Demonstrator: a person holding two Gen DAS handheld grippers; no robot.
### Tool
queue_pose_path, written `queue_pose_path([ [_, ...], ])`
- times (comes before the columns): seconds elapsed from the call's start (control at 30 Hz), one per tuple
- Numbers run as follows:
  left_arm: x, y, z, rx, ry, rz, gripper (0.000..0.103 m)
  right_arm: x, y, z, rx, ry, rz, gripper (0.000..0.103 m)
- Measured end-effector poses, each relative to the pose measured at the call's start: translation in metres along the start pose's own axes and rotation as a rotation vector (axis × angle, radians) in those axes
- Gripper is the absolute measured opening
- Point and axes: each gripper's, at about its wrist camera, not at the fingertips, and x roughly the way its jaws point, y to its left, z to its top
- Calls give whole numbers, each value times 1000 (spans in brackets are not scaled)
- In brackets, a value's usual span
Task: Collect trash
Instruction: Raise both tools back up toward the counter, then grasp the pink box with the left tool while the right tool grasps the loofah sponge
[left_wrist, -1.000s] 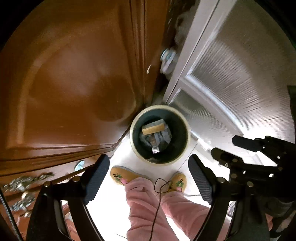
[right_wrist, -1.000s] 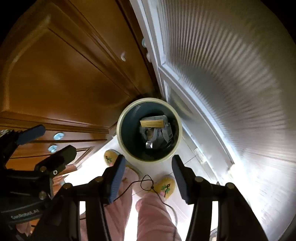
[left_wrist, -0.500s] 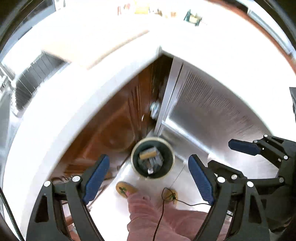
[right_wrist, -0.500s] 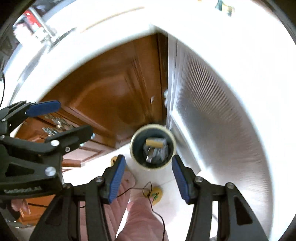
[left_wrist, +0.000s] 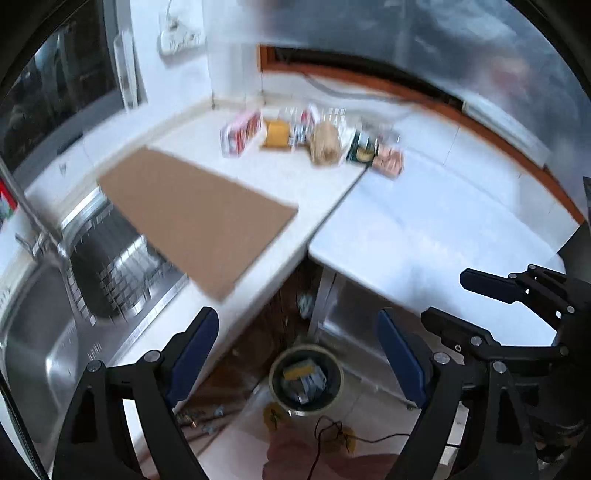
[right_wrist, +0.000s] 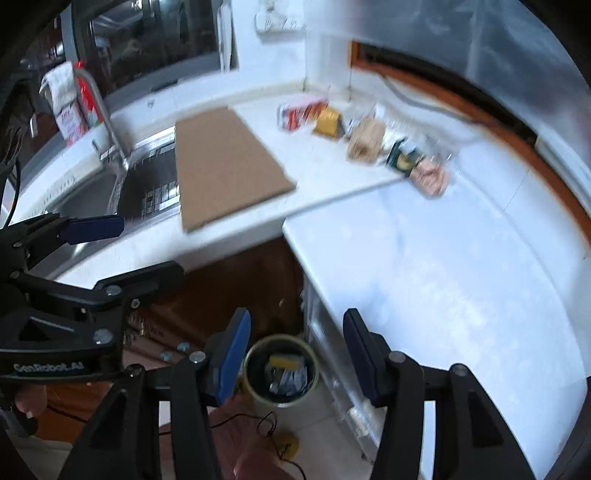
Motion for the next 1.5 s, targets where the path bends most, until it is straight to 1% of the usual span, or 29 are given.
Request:
queue_pose_path([
  [0.13, -10, 4, 32, 17, -45, -9, 86, -11, -13, 22, 23, -36, -20, 53],
  [0.23, -10, 12, 57, 34, -60, -16, 86, -15, -21, 43, 40, -51, -37, 53],
  [0.37, -3, 27, 94, 77, -69, 8, 86, -14, -36, 76, 77, -55, -51, 53],
  [0.4, 2, 34, 109, 90, -65, 11, 86, -12, -41, 87, 87, -55, -54, 53],
  [0.47, 10, 43, 127, 103, -51, 8, 86, -6, -48, 106, 106, -51, -64, 53],
  [0.5, 18, 52, 143, 112, -39, 8, 86, -3, -53, 117, 117, -50, -67, 53],
  [0.57, 29, 62, 162, 121, -27, 9, 86, 5, -61, 139, 140, -43, -68, 55],
  [0.63, 48, 77, 188, 130, -11, 10, 86, 18, -70, 160, 175, -38, -68, 58],
  [0.77, 92, 100, 229, 130, 28, -7, 86, 54, -83, 194, 224, -12, -67, 58],
  [0.83, 123, 111, 251, 132, 56, -18, 86, 78, -88, 208, 245, 5, -70, 58],
  [0.87, 133, 112, 254, 133, 64, -16, 86, 89, -90, 212, 253, 13, -73, 58],
  [0.9, 152, 116, 264, 135, 81, -15, 86, 102, -92, 217, 262, 26, -77, 58],
  [1.03, 205, 121, 285, 146, 131, -34, 86, 148, -95, 230, 287, 73, -94, 58],
  [1.23, 273, 121, 297, 165, 197, -24, 85, 200, -98, 235, 321, 141, -129, 58],
  [1.43, 326, 122, 305, 140, 271, -30, 69, 229, -99, 234, 346, 187, -141, 58],
  [1.5, 338, 119, 306, 136, 286, -43, 58, 234, -98, 232, 348, 195, -147, 53],
])
